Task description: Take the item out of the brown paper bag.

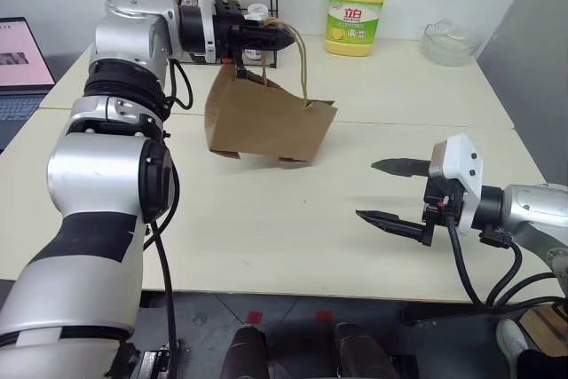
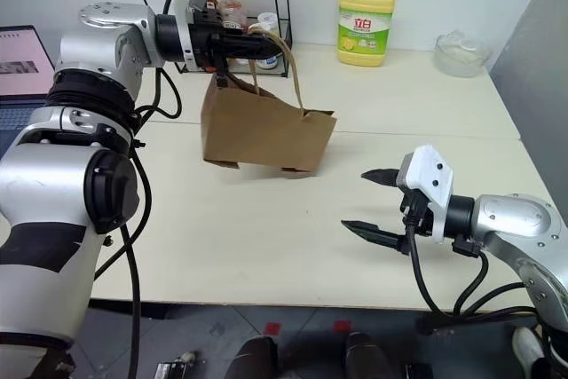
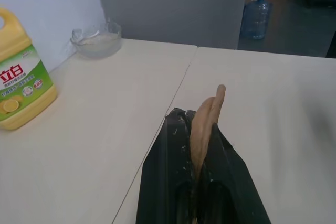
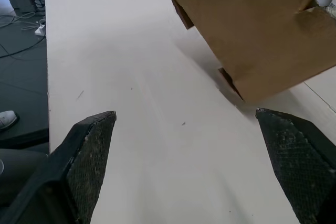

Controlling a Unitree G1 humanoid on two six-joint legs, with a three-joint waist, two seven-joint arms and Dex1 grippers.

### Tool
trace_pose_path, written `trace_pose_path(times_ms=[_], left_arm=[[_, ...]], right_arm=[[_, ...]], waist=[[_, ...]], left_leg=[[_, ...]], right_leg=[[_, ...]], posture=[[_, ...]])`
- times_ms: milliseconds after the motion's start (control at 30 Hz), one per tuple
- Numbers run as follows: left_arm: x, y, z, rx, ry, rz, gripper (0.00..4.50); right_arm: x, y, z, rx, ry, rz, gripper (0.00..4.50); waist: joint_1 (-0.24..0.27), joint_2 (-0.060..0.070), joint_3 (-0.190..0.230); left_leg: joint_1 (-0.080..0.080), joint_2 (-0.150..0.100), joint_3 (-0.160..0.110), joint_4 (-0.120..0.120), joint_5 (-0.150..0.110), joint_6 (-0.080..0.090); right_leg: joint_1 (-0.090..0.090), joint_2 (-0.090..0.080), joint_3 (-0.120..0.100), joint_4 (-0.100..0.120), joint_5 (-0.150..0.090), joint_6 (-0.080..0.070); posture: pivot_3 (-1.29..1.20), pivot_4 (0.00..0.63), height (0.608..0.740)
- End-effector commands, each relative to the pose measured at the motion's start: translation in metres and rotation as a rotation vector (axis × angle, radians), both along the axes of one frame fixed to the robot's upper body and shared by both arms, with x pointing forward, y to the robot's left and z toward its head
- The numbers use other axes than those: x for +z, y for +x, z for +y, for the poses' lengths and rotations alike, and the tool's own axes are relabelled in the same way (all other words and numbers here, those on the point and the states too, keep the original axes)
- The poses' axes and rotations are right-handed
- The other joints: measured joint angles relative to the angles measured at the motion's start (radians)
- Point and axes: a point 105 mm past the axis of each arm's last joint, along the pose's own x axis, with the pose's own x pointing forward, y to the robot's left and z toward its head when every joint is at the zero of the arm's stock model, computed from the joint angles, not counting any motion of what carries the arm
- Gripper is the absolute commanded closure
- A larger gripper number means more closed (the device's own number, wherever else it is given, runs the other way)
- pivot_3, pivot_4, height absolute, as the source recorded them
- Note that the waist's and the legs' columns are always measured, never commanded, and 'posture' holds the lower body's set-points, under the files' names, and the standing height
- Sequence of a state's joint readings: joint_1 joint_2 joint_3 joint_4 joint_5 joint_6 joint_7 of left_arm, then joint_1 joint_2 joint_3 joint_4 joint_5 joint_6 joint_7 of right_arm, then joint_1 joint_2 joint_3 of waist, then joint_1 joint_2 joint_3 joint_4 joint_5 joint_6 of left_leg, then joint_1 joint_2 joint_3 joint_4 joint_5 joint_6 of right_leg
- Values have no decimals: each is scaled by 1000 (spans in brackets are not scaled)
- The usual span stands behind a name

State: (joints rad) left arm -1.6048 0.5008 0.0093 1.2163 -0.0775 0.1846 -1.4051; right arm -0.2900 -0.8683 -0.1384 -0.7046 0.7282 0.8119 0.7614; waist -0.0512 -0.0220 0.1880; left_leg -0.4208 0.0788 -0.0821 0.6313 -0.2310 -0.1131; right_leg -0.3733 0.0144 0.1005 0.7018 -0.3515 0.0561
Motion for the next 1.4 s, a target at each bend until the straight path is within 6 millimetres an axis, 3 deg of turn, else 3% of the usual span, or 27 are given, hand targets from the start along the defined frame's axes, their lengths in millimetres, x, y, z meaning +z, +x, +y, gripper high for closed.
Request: trace_pose_path(times_ms=[33, 300, 733, 1067, 1333, 1400], left_arm=[[33, -9, -10, -40, -50, -110, 4491], [17, -3, -17, -34, -26, -109, 4491], [-20, 3, -1, -12, 77, -53, 4491], [-39, 4, 30, 52, 144, -22, 4491], [-53, 7, 43, 100, 194, -8, 4491], [-56, 8, 48, 125, 199, 1, 4061]], right_arm=[[8, -6, -1, -2, -7, -47, 0], [6, -8, -1, -12, -9, -41, 0], [-2, -4, -6, -60, -30, -27, 0], [4, 2, -3, -70, -10, -52, 0], [6, 8, 3, -40, -7, -54, 0], [7, 9, 5, -30, -3, -55, 0]], waist=[[0, 0, 0], [-2, 0, 0], [-2, 0, 0], [-3, 0, 0], [-3, 0, 0], [-4, 0, 0]], left_leg=[[0, 0, 0, 0, 0, 0], [0, 0, 0, 0, 0, 0], [0, 0, 0, 2, 0, 1], [0, -1, -1, 8, 0, 1], [0, -1, -2, 13, -1, 3], [1, -1, -2, 13, -1, 3]], right_leg=[[0, 0, 0, 0, 0, 0], [0, 0, 0, 0, 0, 0], [0, 0, 0, 3, 0, 0], [0, 0, 0, 10, 0, 0], [1, 0, 0, 12, 0, 0], [1, 0, 0, 13, 0, 0]], posture=[[0, 150, 740], [0, 150, 740], [0, 150, 740], [0, 150, 740], [0, 150, 740], [0, 150, 740]])
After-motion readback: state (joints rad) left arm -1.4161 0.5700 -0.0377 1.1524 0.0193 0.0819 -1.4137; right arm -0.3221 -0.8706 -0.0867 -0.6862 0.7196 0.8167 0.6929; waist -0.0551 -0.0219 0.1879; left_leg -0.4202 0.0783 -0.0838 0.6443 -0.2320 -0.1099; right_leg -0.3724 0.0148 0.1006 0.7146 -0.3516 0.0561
